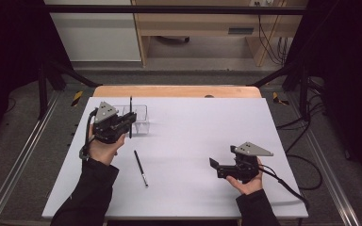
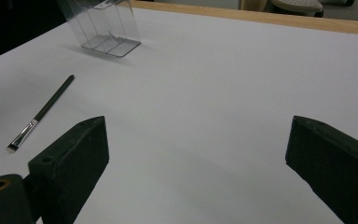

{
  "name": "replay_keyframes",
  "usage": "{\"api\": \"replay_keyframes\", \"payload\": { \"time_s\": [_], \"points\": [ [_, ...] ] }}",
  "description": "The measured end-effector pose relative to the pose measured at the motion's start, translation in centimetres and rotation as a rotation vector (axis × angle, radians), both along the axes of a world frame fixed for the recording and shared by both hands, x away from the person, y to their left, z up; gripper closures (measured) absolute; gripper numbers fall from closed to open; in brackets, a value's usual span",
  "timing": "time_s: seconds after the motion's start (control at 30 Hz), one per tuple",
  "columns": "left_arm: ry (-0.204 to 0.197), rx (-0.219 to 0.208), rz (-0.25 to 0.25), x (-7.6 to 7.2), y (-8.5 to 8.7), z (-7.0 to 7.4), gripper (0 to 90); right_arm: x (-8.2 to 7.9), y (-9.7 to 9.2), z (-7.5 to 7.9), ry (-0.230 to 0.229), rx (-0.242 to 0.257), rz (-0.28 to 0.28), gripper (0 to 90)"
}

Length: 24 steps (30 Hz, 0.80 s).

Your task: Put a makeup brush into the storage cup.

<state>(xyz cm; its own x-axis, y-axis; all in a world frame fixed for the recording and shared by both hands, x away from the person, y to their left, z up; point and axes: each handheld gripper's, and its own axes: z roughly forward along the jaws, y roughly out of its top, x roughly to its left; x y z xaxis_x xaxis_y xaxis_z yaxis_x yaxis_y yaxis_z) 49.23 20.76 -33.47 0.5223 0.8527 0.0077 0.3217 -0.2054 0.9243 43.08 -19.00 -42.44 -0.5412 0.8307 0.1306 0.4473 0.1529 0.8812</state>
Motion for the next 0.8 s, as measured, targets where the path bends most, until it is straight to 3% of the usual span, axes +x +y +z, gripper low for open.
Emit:
{"api": "replay_keyframes", "payload": {
  "time_s": [0.37, 0.8],
  "points": [
    [0.001, -0.017, 0.035, 2.5, 1.0, 0.8, 82.5, -0.1, -0.2, 0.0, -0.001, -0.017, -0.010, 5.9],
    [0.004, -0.039, 0.094, 5.7, 1.6, 0.8, 82.5, -0.1, -0.4, 0.2, -0.008, -0.014, -0.020, 5.7]
  ]
}}
